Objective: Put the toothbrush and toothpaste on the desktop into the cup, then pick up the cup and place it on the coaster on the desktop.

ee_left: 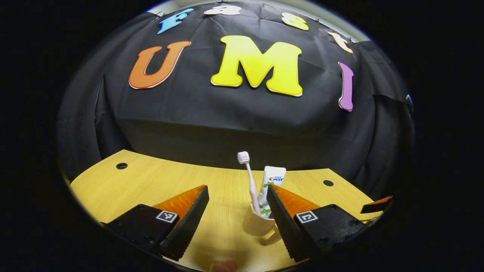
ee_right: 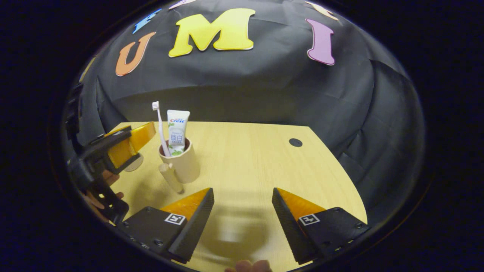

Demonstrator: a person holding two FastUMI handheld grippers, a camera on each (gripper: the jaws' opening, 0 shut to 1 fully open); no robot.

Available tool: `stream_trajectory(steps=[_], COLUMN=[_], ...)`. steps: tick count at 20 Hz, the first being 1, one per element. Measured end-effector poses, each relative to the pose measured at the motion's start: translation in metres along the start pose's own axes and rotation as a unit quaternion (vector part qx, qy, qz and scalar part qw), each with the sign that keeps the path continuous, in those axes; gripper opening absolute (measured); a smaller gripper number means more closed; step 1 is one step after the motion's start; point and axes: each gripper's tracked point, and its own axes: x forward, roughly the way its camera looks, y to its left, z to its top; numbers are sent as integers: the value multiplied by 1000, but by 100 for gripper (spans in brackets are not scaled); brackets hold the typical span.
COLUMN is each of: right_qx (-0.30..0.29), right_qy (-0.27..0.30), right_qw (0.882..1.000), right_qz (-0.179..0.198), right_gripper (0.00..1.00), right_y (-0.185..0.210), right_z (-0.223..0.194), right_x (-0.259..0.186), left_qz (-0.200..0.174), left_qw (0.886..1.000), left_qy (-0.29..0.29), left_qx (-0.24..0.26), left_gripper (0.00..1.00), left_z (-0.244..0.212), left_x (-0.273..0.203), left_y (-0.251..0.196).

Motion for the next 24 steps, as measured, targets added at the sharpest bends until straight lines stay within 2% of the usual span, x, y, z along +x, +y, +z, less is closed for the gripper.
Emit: stream_trajectory(steps=[4, 8, 11, 15, 19, 24], right_qx=[-10, -3, -9, -10, 0, -17], right_qy=[25, 71, 145, 207, 280, 332], right_qw=[1000, 996, 987, 976, 959, 942], right_qz=[17, 48, 68, 66, 53, 51], right_gripper=[92, 92, 92, 92, 92, 91], right_y=[35, 71, 99, 123, 130, 131], right_z=[13, 23, 11, 14, 8, -9], right_x=[0, -1, 7, 25, 52, 79], left_qz=[29, 51, 77, 96, 100, 120], left_qw=[999, 998, 996, 995, 994, 992], left_qy=[-21, -11, -17, -9, -15, 1], left_qx=[35, 44, 50, 37, 34, 29], left_gripper=[98, 98, 98, 98, 98, 98], left_z=[36, 55, 70, 75, 83, 73], left_x=[-50, -95, -120, -140, -149, -155], left_y=[52, 100, 131, 156, 167, 189])
